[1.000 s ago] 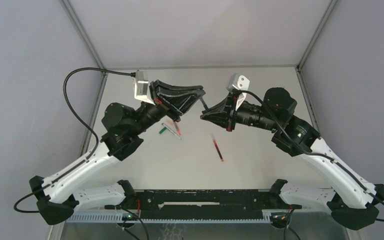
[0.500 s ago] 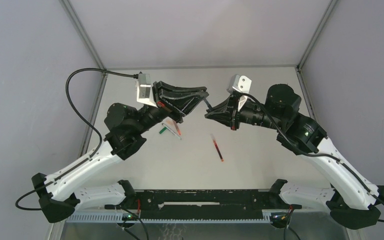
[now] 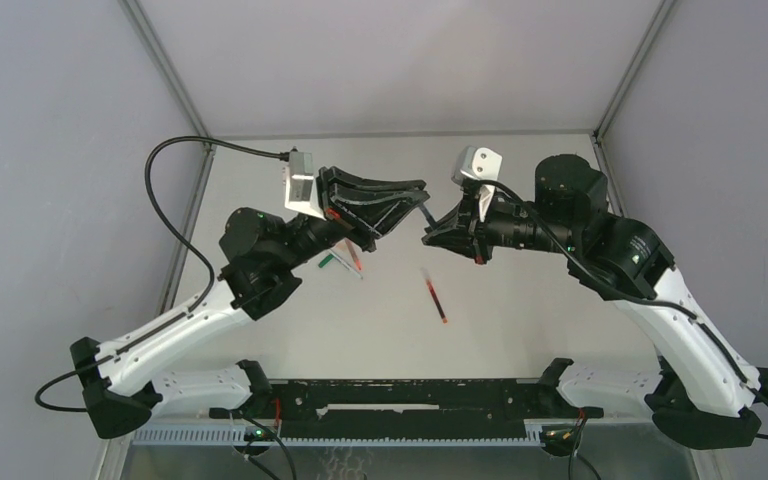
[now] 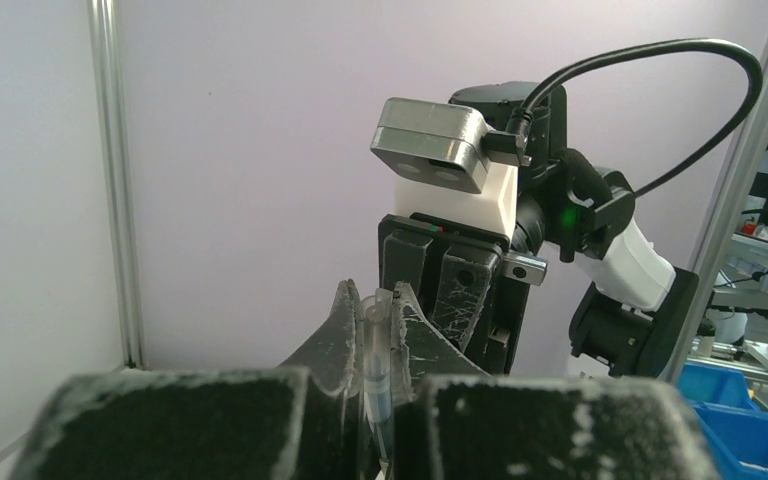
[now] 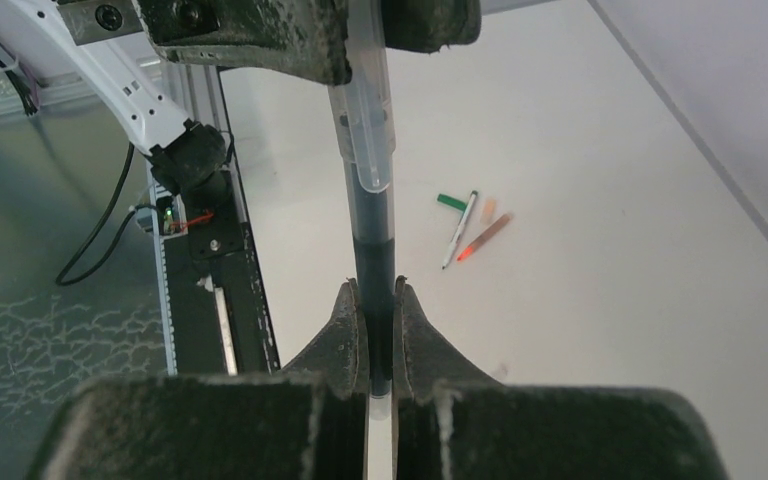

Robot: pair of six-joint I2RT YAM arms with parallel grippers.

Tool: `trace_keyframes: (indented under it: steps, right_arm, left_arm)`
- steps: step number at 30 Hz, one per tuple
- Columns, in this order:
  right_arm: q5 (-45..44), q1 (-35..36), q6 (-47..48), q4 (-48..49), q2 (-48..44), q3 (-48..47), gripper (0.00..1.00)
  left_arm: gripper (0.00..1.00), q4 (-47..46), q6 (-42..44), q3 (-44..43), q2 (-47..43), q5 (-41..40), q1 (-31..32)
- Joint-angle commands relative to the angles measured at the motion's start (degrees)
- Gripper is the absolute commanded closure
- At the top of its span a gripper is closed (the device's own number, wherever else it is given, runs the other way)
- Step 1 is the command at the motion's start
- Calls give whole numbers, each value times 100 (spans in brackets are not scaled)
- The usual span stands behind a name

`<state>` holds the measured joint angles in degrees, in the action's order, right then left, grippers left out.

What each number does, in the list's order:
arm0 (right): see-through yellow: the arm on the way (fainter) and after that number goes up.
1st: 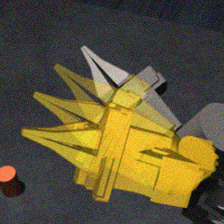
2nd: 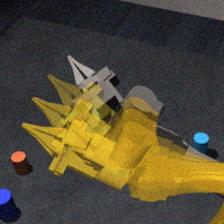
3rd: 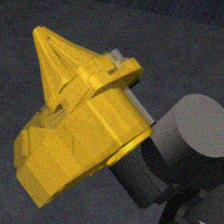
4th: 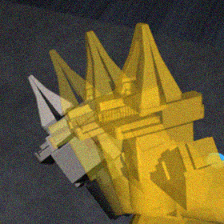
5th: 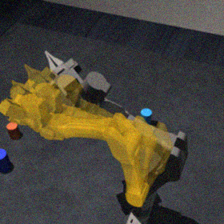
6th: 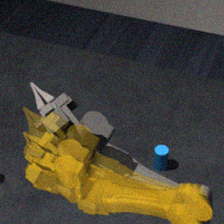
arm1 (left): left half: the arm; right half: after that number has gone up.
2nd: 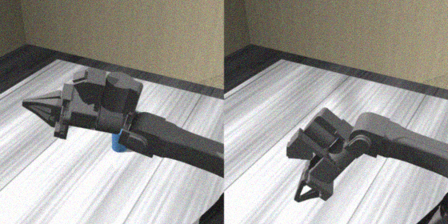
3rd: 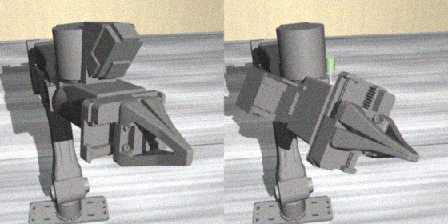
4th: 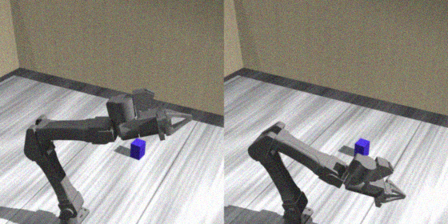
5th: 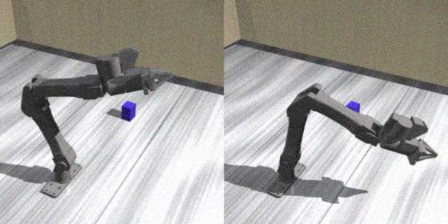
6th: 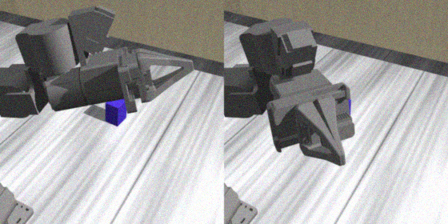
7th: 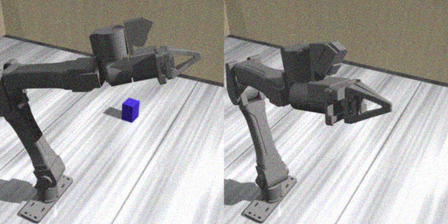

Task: Insert the pens into the pen caps
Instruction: Press the pen cap onto the pen.

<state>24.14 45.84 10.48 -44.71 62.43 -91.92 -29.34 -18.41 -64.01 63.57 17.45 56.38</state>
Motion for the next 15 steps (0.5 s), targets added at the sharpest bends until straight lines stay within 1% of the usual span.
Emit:
trace_keyframes:
  steps: [1,4,9,13,15]
  right_arm:
    - [-348,-64,-42,5190,52,-1133,100]
    - [-308,-66,18,5232,114,-1338,100]
    - [-197,-59,19,5509,146,-1387,100]
    - [-96,-61,54,5906,146,-1295,100]
    - [-74,-53,15,6263,111,-1151,100]
  left_arm:
    - [100,3431,-207,837,947,2160,602]
    - [100,3435,-206,851,941,2149,609]
    - [100,3435,-207,846,957,2174,615]
    - [100,3393,-215,831,1002,2223,639]
    - [100,3382,-204,834,1024,2242,654]
